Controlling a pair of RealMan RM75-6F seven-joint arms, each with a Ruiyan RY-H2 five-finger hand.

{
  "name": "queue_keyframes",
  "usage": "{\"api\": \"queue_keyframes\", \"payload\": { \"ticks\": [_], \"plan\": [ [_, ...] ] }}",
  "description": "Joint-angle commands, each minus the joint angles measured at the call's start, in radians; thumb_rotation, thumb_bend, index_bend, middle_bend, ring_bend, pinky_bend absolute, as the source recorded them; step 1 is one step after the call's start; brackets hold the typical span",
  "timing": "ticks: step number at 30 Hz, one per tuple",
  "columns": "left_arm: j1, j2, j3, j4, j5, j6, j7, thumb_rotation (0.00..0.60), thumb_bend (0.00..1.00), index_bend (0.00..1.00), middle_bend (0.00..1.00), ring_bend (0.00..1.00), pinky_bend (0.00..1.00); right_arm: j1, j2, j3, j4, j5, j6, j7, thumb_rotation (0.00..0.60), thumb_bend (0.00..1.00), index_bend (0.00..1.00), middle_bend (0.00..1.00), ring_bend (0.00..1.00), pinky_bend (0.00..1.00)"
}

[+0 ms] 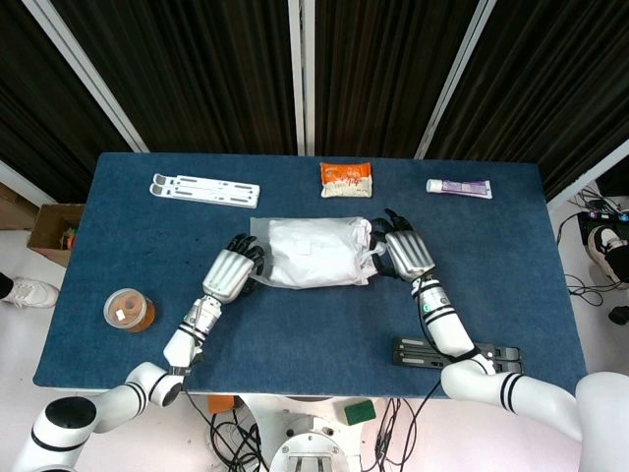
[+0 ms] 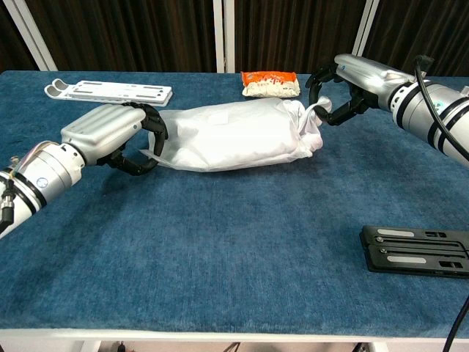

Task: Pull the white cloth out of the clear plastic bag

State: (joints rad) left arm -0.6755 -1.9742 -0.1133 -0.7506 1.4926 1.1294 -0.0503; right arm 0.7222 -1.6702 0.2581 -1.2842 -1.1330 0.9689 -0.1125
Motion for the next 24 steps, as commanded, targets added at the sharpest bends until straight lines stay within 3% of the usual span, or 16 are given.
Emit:
{"api": "queue_keyframes", "payload": {
  "ticks": [1,7,14,24],
  "plan": [
    [0.001,-0.016,0.001,0.025,0.009,0.029,-0.037,0.600,0.48,0.70,0.42,0.20,0.17,-0.006,0.002,-0.003,0.000,-0.003,0.004,0.009,0.600,0.62,0.59,0.21,0.00,0.14],
    [0.030,0.012,0.014,-0.002,0.015,0.069,-0.064,0.600,0.48,0.73,0.44,0.21,0.17,-0.037,0.030,-0.029,-0.019,-0.046,0.026,0.054,0.600,0.62,0.59,0.21,0.00,0.14],
    [0.124,0.122,0.052,-0.093,0.031,0.175,-0.076,0.600,0.48,0.73,0.44,0.21,0.17,-0.121,0.149,-0.067,-0.071,-0.142,0.131,0.134,0.600,0.62,0.59,0.22,0.00,0.14],
    [0.248,0.247,0.083,-0.154,0.011,0.257,-0.091,0.600,0.48,0.73,0.44,0.21,0.17,-0.198,0.251,-0.074,-0.009,-0.106,0.156,0.150,0.600,0.62,0.60,0.22,0.00,0.14]
  ]
}}
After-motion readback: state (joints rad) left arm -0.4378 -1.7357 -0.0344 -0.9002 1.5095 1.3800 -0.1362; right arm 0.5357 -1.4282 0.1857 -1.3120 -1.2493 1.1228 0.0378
